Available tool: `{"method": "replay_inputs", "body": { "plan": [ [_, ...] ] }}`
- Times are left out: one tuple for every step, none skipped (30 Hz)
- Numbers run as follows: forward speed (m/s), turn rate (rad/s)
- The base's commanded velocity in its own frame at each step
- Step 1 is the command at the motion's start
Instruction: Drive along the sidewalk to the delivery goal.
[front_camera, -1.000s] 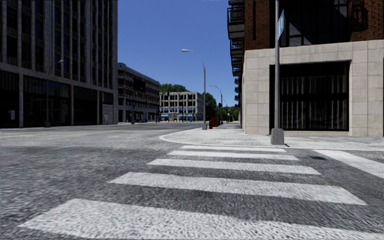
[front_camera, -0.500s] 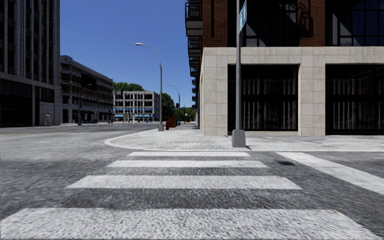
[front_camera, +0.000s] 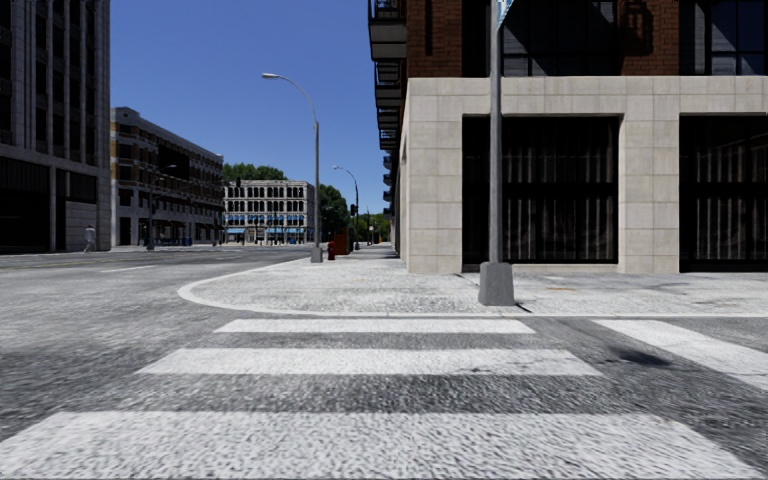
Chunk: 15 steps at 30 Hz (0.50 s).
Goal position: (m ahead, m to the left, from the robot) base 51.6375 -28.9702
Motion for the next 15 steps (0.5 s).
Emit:
{"method": "replay_inputs", "body": {
  "plan": [
    [2.00, 0.00],
    [2.00, 0.00],
    [2.00, 0.00],
    [2.00, 0.00],
    [2.00, 0.00],
    [2.00, 0.00],
    [2.00, 0.00],
    [2.00, 0.00],
    [2.00, 0.00],
    [2.00, 0.00],
    [2.00, 0.00],
    [2.00, 0.00],
    [2.00, 0.00],
    [2.00, 0.00],
    [2.00, 0.00]
  ]
}}
